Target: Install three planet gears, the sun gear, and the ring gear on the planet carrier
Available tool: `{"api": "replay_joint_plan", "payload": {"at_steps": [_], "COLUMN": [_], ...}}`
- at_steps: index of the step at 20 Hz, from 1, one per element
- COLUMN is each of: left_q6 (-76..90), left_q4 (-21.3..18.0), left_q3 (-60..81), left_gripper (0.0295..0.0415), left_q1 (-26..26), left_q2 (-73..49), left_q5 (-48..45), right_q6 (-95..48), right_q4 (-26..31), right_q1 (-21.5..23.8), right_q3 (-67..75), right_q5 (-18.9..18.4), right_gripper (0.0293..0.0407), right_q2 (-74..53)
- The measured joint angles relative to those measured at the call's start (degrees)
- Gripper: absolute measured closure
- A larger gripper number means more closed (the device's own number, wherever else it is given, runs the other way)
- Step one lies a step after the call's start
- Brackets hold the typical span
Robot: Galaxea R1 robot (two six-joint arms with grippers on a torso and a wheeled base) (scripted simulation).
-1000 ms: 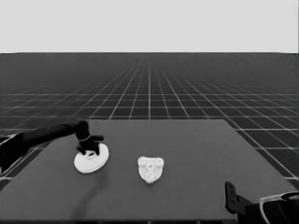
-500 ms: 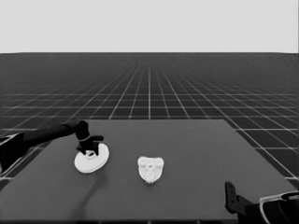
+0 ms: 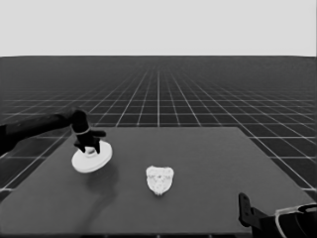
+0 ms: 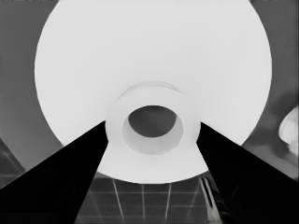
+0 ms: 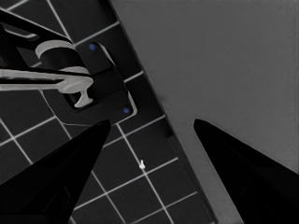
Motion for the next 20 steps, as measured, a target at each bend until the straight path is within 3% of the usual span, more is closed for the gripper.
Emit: {"api": "replay_joint_plan", "payload": {"at_steps": [2,3,4,5,9,12,15,20], "left_q6": [0.01,-25.81,-39.60,-44.29,-44.37,-43.94,-42.41,-41.99], "left_q4": [-0.06,3.08,4.47,4.93,5.22,5.25,9.53,10.50], "left_q3": [-0.02,17.85,23.41,20.08,7.92,5.98,3.34,2.59], "left_gripper": [0.0362,0.0362,0.0358,0.0356,0.0356,0.0356,0.0357,0.0357], "left_q1": [-0.08,0.85,1.76,2.28,2.83,2.89,7.30,8.19], "left_q2": [0.01,1.16,12.77,22.90,36.55,37.92,38.76,39.01], "left_q5": [0.08,0.86,2.21,2.93,3.21,3.20,1.97,1.61], "right_q6": [0.00,0.00,0.00,0.00,0.00,0.00,0.00,0.00], "right_q4": [0.00,0.00,0.00,0.00,0.00,0.00,0.00,0.00], "right_q1": [0.00,0.00,0.00,0.00,0.00,0.00,0.00,0.00], "right_q3": [0.00,0.00,0.00,0.00,0.00,0.00,0.00,0.00], "right_q5": [0.00,0.00,0.00,0.00,0.00,0.00,0.00,0.00], "right_gripper": [0.0315,0.0315,0.0315,0.0315,0.0315,0.0315,0.0315,0.0315], "right_q2": [0.00,0.00,0.00,0.00,0.00,0.00,0.00,0.00]}}
